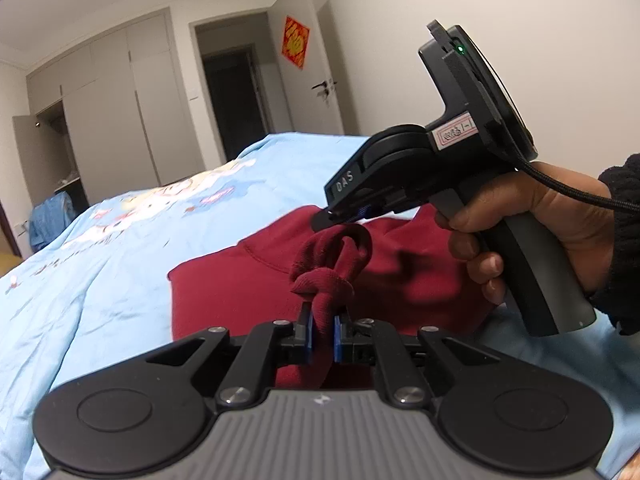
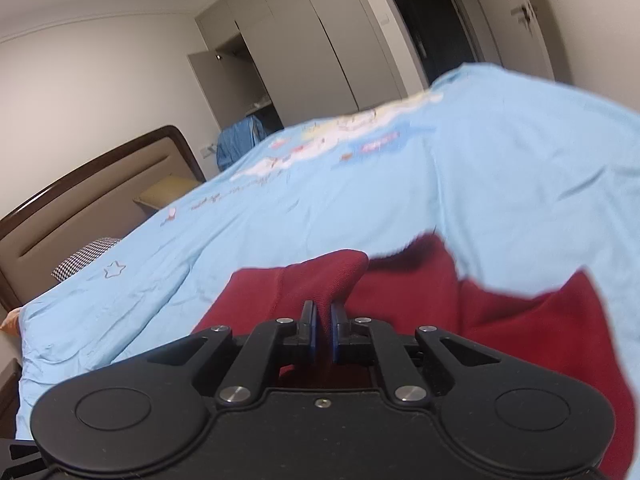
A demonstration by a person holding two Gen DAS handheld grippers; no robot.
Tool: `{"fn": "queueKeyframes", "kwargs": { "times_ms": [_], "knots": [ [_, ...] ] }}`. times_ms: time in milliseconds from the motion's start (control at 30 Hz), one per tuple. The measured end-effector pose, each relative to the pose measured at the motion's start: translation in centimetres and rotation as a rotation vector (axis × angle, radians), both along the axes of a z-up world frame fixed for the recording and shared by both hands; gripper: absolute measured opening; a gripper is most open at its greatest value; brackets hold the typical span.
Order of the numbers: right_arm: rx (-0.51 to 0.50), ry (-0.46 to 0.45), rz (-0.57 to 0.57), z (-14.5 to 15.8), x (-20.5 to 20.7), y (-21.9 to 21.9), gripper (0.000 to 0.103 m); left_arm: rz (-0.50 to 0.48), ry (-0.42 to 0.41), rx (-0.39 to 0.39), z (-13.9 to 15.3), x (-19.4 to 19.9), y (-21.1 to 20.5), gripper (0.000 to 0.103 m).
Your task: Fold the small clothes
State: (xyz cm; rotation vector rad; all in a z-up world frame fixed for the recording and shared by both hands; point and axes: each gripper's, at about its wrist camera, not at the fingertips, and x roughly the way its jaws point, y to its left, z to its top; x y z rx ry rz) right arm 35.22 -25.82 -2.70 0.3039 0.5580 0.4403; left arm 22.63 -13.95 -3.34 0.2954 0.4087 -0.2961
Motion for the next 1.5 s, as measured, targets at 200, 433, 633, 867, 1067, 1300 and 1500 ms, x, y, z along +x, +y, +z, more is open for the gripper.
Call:
{"fn": "queueKeyframes", "kwargs": {
  "times_ms": [200,433,633,867,1067,1300,1500],
  "knots": [
    [-0.030,-0.056,-0.042,1.7,-0.6,-2.8,0.006,-0.071,-0.027,-0.008,0.5,-0.5,-2.2,0.010],
    [-0.047,-0.053,-0.099,1.7,-1.4,-6.3,0.006,-0.135,-0.026,-0.018,0.3,-0.3,-4.0,0.009],
    [-0.055,-0.055,-0.121,1.3,-1.9,-7.2,0.006,-0.155,-0.015,-0.018,0.1,0.3,-4.4,0.009],
    [-0.072,-0.072,-0.149,1.6,-2.1,-7.9,0.006,-0.178,-0.008,-0.033,0.1,1.2,-4.9,0.009],
    [-0.089,-0.063,-0.176,1.2,-2.5,-8.8,0.006,-0.211,0.017,-0.031,-0.5,1.8,-4.5,0.009],
    [-0.099,-0.036,-0.197,-0.1,-2.8,-9.7,0.006,-0.228,0.044,-0.014,-1.1,2.7,-4.4,0.009],
    [-0.111,-0.028,-0.216,-0.7,-3.0,-9.9,0.006,-0.235,0.056,-0.015,-1.0,3.7,-5.1,0.009]
  ]
}}
